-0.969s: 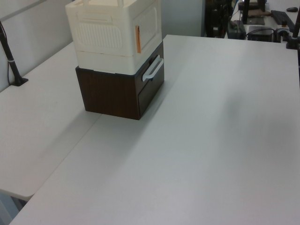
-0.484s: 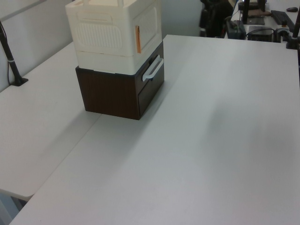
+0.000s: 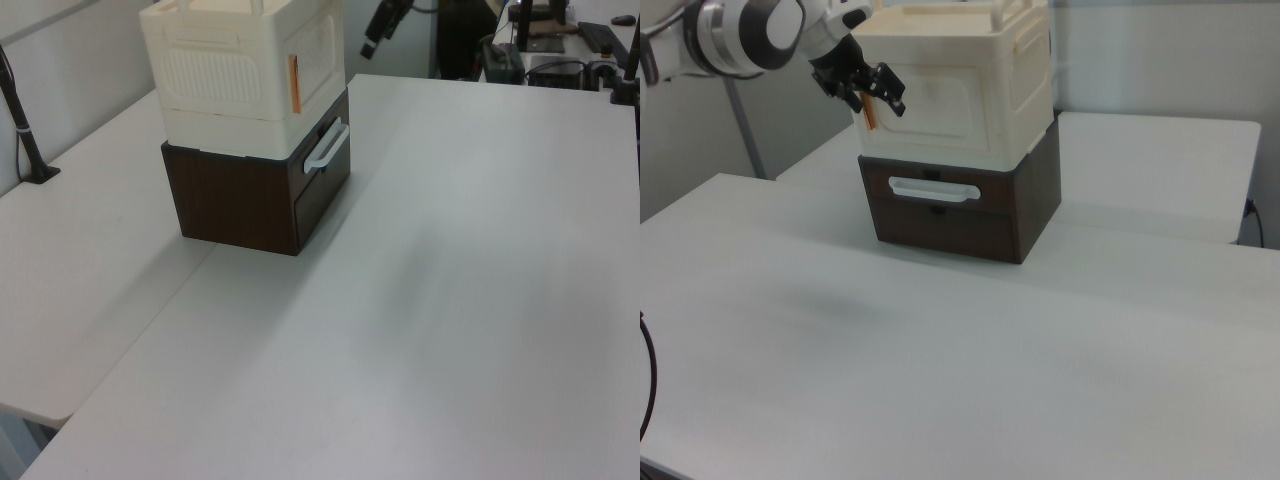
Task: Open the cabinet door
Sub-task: 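Move the open gripper toward the cream cabinet door's edge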
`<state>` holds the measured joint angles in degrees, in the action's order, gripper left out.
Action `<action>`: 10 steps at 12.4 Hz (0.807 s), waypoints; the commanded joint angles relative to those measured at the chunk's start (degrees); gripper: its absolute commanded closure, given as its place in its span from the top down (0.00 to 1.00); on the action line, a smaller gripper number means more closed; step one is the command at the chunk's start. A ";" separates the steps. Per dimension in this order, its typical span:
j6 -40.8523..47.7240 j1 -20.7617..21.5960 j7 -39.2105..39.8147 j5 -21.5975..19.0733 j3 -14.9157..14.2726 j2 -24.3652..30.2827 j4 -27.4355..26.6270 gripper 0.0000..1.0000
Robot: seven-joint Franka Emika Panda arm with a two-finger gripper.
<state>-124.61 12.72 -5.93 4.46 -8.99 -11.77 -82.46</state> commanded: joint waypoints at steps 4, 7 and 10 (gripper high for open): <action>-13.01 2.48 -6.72 2.57 -0.59 -5.11 0.63 0.98; -12.76 4.94 -7.16 2.48 -0.68 -5.02 1.69 0.97; -12.85 7.05 -9.71 3.62 -0.86 -5.20 2.04 0.90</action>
<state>-137.14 17.64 -12.66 5.96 -8.97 -17.11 -80.49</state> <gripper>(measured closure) 0.057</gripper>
